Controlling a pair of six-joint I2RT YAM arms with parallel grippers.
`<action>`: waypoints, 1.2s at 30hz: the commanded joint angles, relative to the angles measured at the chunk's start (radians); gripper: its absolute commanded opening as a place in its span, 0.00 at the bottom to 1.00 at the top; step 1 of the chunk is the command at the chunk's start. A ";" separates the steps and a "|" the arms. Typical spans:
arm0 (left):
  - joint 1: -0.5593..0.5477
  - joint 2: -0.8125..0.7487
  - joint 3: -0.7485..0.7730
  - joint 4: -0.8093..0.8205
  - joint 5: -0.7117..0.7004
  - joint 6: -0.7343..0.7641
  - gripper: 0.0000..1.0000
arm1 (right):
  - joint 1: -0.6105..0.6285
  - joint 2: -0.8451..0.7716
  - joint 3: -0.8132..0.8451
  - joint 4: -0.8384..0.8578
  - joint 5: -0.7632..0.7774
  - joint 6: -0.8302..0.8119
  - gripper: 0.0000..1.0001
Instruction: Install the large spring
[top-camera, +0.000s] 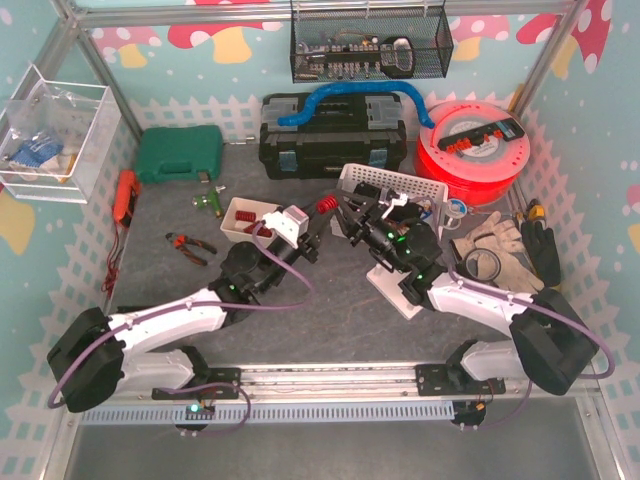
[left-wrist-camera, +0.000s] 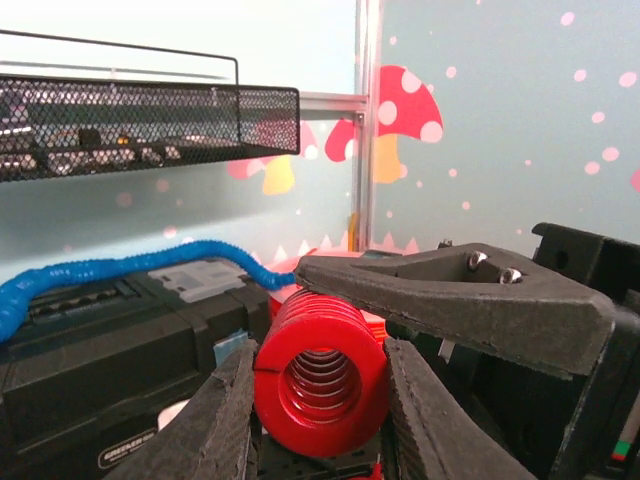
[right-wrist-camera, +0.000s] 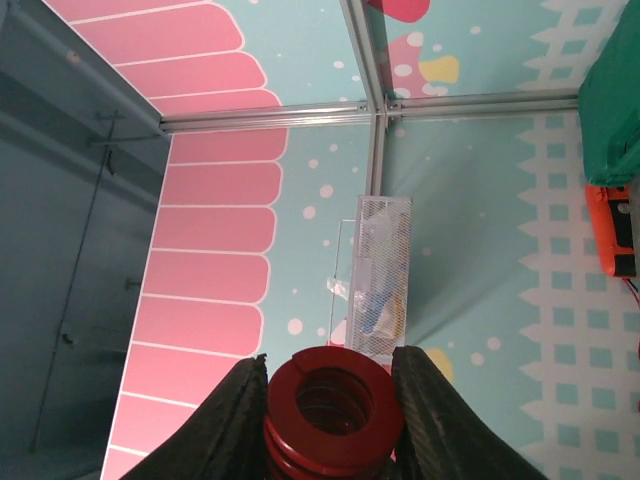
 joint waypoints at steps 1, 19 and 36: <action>0.001 -0.010 -0.034 0.058 -0.038 0.022 0.02 | 0.010 -0.023 -0.027 0.118 0.032 -0.014 0.14; 0.005 -0.085 -0.094 -0.176 -0.154 -0.083 0.99 | 0.006 -0.203 -0.057 -0.210 0.317 -0.471 0.00; 0.112 0.056 -0.073 -0.384 -0.383 -0.187 0.99 | 0.007 -0.493 -0.268 -0.565 0.568 -1.335 0.00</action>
